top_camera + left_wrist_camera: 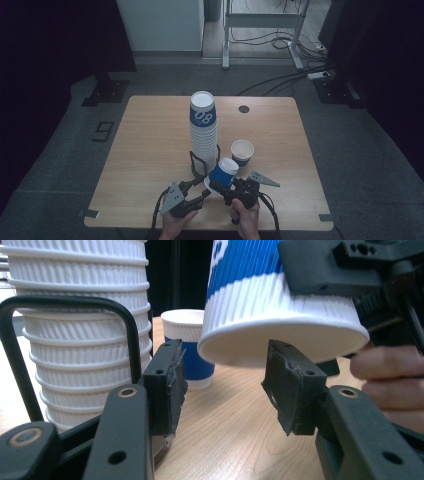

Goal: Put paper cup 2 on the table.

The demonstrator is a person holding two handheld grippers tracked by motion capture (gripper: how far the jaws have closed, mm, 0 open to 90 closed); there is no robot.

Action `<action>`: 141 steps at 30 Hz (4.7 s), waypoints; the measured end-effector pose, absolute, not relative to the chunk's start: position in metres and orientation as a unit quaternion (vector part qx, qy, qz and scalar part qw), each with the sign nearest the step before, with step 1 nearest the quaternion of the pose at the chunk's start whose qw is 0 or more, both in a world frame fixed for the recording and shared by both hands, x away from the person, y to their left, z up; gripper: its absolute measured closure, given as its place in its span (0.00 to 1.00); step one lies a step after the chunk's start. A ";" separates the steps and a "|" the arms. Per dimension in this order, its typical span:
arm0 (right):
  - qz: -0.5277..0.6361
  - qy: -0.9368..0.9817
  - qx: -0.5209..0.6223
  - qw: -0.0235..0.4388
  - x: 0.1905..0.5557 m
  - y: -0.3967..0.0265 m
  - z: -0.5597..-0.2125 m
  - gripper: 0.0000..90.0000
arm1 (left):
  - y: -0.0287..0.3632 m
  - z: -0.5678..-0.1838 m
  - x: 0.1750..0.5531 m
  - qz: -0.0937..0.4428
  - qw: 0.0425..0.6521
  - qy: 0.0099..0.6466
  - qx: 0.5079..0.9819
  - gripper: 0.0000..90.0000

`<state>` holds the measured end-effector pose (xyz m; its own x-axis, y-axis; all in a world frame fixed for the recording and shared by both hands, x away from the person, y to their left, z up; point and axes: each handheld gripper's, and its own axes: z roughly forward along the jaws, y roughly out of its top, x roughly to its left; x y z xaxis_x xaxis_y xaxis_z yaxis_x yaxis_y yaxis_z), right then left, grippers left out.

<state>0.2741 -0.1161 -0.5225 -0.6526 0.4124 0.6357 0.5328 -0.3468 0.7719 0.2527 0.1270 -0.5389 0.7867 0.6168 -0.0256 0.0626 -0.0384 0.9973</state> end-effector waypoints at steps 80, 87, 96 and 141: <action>-0.669 -0.653 -0.328 -0.137 0.267 -0.130 -0.512 0.14 | 0.165 -0.520 0.264 0.168 0.555 0.272 0.768 0.94; -0.632 -0.692 -0.304 -0.173 0.264 -0.129 -0.517 0.14 | 0.171 -0.514 0.267 0.159 0.541 0.272 0.779 0.93; -0.569 -0.744 -0.270 -0.223 0.263 -0.116 -0.527 0.14 | 0.161 -0.497 0.273 0.153 0.506 0.261 0.808 0.93; -0.413 -0.813 -0.123 -0.392 0.251 -0.091 -0.535 0.13 | 0.119 -0.469 0.300 0.065 0.341 0.258 0.902 0.93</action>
<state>0.2509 -0.0914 -0.5351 -0.6629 0.5244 -0.5344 -0.1229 0.6279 0.7686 0.2997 0.1185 -0.4695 0.8586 0.5092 -0.0585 0.4202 -0.6341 0.6491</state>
